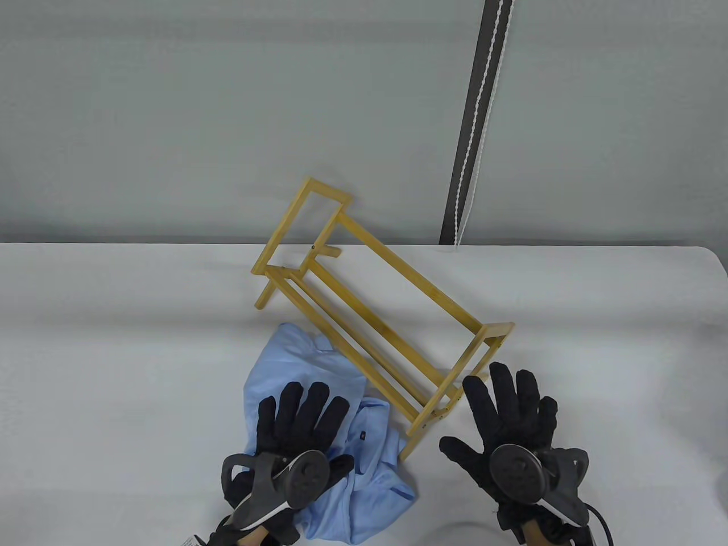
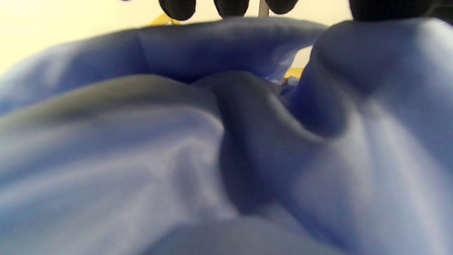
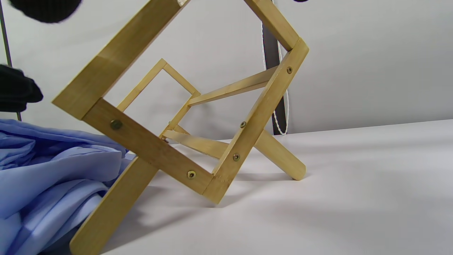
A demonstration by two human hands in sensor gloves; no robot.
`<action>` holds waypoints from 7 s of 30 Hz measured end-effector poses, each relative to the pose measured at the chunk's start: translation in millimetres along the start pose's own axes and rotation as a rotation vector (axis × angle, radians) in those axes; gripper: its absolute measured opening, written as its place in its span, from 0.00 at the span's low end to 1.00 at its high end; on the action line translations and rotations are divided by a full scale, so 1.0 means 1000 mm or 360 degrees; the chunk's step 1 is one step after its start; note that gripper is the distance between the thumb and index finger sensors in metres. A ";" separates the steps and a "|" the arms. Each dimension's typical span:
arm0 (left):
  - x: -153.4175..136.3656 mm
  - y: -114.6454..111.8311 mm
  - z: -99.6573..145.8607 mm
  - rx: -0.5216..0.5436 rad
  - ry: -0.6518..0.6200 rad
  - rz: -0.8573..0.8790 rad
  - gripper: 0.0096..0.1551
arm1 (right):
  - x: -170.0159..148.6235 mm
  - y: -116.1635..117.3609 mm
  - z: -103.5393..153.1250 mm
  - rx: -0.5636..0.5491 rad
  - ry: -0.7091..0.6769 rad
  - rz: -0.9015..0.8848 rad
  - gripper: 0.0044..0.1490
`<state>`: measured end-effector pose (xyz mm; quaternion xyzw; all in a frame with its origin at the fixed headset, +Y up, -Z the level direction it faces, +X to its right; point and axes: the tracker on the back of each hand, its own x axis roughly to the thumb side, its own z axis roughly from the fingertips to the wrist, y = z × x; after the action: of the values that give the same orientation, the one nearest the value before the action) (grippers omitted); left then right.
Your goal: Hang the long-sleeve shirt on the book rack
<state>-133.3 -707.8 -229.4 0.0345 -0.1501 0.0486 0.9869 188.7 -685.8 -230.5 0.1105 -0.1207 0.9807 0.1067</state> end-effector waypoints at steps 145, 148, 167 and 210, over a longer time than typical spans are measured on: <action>-0.002 0.089 -0.161 0.0302 0.0333 0.0423 0.31 | -0.026 -0.012 0.004 -0.0101 0.0149 -0.0163 0.59; -0.001 0.087 -0.167 0.0296 0.0345 0.0449 0.31 | -0.026 -0.012 0.004 -0.0094 0.0151 -0.0162 0.59; 0.006 0.053 -0.200 0.0049 0.0429 0.0456 0.32 | -0.026 -0.012 0.004 -0.0090 0.0167 -0.0150 0.59; -0.001 0.060 -0.136 0.0134 0.0138 0.0236 0.53 | -0.012 -0.004 0.001 -0.0064 0.0098 -0.0115 0.59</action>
<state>-100.5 -637.0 -355.6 0.0625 -0.1071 0.1292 0.9838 201.3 -684.2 -231.8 0.0825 -0.1329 0.9765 0.1480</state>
